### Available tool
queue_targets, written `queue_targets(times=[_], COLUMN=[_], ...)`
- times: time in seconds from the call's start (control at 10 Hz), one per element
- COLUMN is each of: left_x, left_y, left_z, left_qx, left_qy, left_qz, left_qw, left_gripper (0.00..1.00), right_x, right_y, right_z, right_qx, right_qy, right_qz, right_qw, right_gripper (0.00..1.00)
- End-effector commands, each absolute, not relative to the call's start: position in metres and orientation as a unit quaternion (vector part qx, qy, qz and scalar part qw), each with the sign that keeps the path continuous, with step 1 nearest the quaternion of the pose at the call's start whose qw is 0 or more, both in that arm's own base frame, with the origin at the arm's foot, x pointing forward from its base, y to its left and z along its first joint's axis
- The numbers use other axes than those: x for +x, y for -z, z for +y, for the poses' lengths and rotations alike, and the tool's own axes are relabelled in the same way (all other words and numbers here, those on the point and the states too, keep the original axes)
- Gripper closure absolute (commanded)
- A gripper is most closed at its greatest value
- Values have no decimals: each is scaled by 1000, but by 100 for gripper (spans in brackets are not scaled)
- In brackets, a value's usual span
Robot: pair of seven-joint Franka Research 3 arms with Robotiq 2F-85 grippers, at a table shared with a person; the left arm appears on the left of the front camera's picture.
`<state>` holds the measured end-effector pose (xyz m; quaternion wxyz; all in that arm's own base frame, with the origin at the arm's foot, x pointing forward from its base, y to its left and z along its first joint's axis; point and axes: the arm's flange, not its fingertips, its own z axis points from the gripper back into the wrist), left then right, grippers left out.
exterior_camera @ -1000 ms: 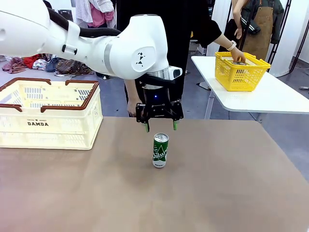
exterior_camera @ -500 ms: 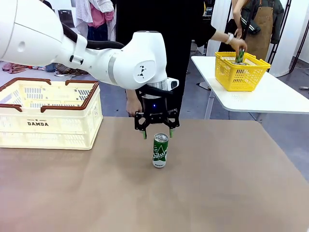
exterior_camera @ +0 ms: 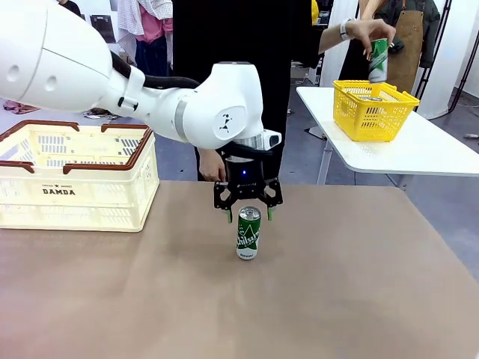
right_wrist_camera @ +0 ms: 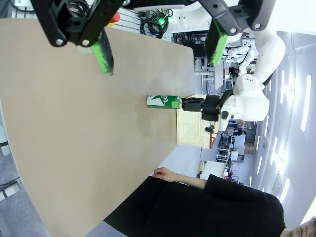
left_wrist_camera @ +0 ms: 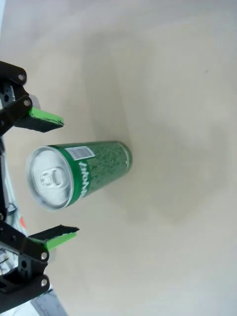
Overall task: Place the drinks into the Shopping basket.
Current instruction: Pick up one drink and place it into the Shopping basket.
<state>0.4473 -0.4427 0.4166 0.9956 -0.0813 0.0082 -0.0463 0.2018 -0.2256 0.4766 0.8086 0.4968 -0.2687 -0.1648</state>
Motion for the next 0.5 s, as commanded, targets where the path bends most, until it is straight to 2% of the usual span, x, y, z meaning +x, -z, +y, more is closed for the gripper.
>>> queue_targets(times=[0.0,0.1,0.2,0.4], left_x=[419,402,389,375], left_y=[-492,-535,-564,-590], left_z=[-403,-379,-352,-275], left_qx=[-123,-157,-169,-224], left_qy=[75,102,73,83], left_qz=[-54,-81,-88,-63], left_qw=[988,979,979,969], left_gripper=[0,0,0,0], right_x=[202,202,202,202], right_y=[-478,-478,-478,-478], right_z=[-227,-227,-227,-227], right_qx=[500,500,500,500], right_qy=[156,156,156,156], right_qz=[-278,-278,-278,-278], right_qw=[805,805,805,805], right_gripper=[0,0,0,0])
